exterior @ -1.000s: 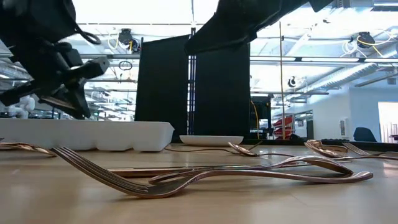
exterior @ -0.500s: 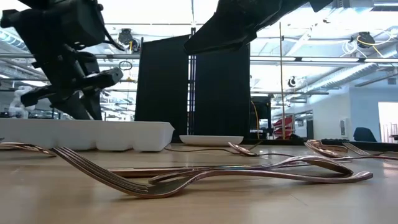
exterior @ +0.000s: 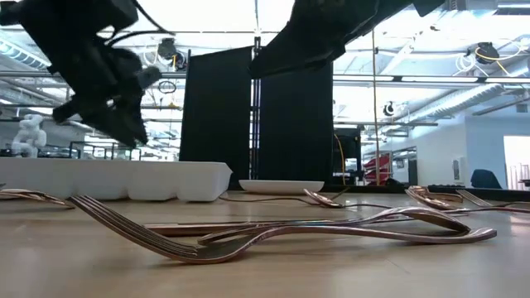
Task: Sort silverware
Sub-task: Put the knife on the silverware tray
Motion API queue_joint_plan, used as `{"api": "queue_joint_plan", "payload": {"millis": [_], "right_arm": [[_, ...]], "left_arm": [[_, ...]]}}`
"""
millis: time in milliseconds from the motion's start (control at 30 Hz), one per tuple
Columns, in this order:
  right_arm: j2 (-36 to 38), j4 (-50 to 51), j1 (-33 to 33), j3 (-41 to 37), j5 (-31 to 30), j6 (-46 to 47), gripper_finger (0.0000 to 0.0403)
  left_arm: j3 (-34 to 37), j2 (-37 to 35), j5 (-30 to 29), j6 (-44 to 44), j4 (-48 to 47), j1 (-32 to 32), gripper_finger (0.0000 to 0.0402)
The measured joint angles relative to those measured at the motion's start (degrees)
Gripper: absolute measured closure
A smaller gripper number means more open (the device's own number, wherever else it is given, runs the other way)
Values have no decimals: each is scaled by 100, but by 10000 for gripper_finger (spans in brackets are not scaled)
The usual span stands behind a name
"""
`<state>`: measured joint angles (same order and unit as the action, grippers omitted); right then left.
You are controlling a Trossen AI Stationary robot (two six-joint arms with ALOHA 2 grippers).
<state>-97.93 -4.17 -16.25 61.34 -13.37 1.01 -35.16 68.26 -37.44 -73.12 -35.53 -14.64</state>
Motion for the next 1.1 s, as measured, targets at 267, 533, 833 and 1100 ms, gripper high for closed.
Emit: {"api": "queue_joint_plan", "payload": {"millis": [267, 533, 833, 1100], "right_arm": [[0, 756, -77, 0, 275, 800, 300], [0, 1496, -281, 0, 1228, 1863, 300], [0, 1664, -678, 0, 1847, 2190, 300], [-45, 1230, -787, 0, 1278, 1713, 300]], "left_arm": [[0, 98, -185, 3070, 2388, -730, 279], [-7, 579, 90, 5083, 3518, -1116, 279], [-2, 1691, 1154, 5466, 5865, -1112, 279], [-234, 2794, 2160, 5739, 7354, -1132, 279]]}}
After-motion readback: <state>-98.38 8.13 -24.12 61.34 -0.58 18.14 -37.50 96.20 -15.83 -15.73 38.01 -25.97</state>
